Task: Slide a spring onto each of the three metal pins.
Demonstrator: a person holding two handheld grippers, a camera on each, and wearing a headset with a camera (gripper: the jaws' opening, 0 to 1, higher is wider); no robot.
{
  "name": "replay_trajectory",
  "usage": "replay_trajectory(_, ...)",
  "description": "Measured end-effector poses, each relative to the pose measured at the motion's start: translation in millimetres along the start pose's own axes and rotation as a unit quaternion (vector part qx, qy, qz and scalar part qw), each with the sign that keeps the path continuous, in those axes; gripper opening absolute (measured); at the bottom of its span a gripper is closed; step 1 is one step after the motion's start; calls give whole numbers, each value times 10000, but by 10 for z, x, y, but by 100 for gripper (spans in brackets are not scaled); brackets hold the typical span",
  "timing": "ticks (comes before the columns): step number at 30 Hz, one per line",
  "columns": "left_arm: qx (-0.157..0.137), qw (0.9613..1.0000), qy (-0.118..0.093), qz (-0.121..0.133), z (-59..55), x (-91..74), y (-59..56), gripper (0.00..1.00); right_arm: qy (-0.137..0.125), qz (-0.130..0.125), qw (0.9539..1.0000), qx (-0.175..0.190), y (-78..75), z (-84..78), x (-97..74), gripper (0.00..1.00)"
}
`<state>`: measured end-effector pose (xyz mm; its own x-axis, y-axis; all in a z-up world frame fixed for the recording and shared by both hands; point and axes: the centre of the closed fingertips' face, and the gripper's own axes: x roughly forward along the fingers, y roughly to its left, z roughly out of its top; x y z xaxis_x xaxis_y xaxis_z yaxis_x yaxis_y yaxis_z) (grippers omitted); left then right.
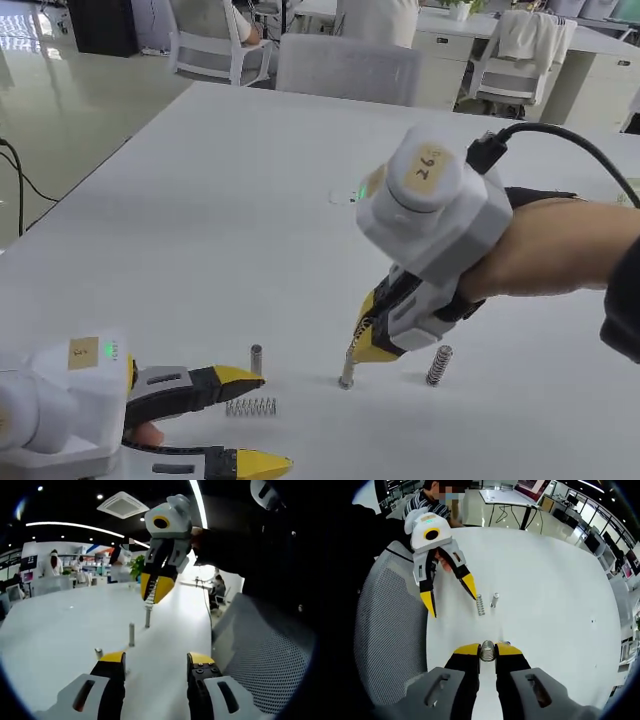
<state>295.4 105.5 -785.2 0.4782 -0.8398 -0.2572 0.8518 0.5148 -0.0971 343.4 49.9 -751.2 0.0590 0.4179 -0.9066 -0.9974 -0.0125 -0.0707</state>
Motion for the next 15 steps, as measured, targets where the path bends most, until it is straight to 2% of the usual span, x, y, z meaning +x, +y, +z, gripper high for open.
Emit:
replay_trajectory(6,-80,9998,-69,173,8,-63,60,48,58,-198,9998,25,-139,-49,16,9)
replay_trajectory(11,-120,9996,-97,232,16,-74,61,51,102,-285,9995,-3,-211,-62,70,9)
replay_trajectory(15,-137,9995,-110,272,20,-75,64,53,246,-350,9991,-80,-252,-108,149,9)
